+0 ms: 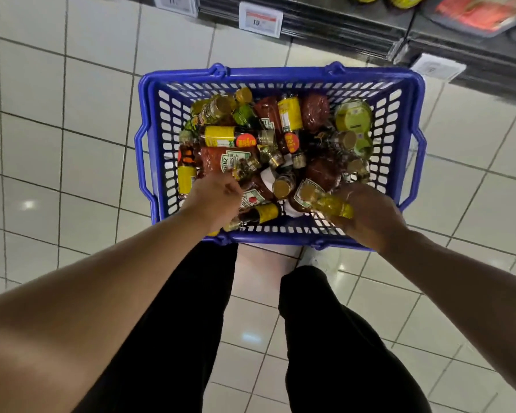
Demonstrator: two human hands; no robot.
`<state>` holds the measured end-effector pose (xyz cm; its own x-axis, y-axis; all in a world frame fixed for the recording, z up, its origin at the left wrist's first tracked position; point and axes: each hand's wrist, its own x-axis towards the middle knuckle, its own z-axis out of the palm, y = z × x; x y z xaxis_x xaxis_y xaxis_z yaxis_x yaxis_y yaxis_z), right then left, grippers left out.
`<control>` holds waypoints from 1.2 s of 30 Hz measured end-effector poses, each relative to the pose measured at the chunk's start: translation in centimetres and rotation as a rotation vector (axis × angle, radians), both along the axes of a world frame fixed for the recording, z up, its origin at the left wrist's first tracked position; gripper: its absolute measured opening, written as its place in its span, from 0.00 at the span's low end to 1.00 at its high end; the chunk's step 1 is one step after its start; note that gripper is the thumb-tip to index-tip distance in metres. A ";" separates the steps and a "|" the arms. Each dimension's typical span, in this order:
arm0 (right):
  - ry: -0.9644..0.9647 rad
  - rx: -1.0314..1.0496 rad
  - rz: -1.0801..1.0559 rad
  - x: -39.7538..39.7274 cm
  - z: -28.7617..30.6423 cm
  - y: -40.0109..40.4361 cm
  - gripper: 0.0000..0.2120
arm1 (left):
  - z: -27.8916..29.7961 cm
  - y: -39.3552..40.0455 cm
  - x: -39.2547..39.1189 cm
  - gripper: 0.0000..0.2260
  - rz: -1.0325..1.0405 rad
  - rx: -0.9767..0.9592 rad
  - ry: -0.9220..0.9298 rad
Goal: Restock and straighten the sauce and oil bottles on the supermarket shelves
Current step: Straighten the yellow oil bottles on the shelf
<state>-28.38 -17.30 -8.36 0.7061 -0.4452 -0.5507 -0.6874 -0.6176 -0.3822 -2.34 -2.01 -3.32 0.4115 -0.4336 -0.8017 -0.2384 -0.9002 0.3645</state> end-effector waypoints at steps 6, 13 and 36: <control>-0.163 0.569 -0.586 1.1 7.8 0.7 0.21 | 5.3 0.5 -5.4 0.35 -0.191 -0.102 0.306; -0.278 1.045 -0.491 3.9 11.3 1.0 0.14 | 4.4 -1.3 -8.7 0.22 -0.120 -0.248 0.128; -0.353 1.116 -2.271 6.8 -6.5 -1.9 0.32 | 0.7 0.5 -4.5 0.23 0.041 -0.060 0.186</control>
<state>-21.54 -19.24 -14.82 -0.0772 -0.0612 -0.9951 0.3978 0.9133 -0.0870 -6.83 -1.46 -2.59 0.2769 -0.4688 -0.8388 -0.1256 -0.8831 0.4521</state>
